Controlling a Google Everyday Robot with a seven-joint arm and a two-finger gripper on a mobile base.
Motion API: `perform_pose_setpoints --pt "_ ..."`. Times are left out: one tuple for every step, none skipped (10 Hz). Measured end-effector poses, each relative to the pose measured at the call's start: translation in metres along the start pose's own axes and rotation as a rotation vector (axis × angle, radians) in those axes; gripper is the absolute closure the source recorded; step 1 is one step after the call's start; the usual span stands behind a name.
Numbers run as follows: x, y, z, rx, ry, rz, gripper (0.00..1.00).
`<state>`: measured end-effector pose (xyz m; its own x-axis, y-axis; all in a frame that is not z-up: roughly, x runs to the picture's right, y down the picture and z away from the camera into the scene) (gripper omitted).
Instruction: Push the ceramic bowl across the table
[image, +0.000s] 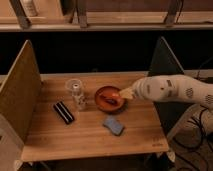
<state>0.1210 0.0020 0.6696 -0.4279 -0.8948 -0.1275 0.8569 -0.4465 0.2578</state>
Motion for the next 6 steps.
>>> perform_pose_setpoints --pt "0.0 0.0 0.0 0.0 0.0 0.0 0.45" --pt "0.0 0.0 0.0 0.0 0.0 0.0 0.55" --pt "0.0 0.0 0.0 0.0 0.0 0.0 0.63" --pt "0.0001 -0.0001 0.0 0.0 0.0 0.0 0.75" --pt "0.0001 -0.0001 0.0 0.0 0.0 0.0 0.85" --pt "0.0 -0.0001 0.0001 0.0 0.0 0.0 0.92"
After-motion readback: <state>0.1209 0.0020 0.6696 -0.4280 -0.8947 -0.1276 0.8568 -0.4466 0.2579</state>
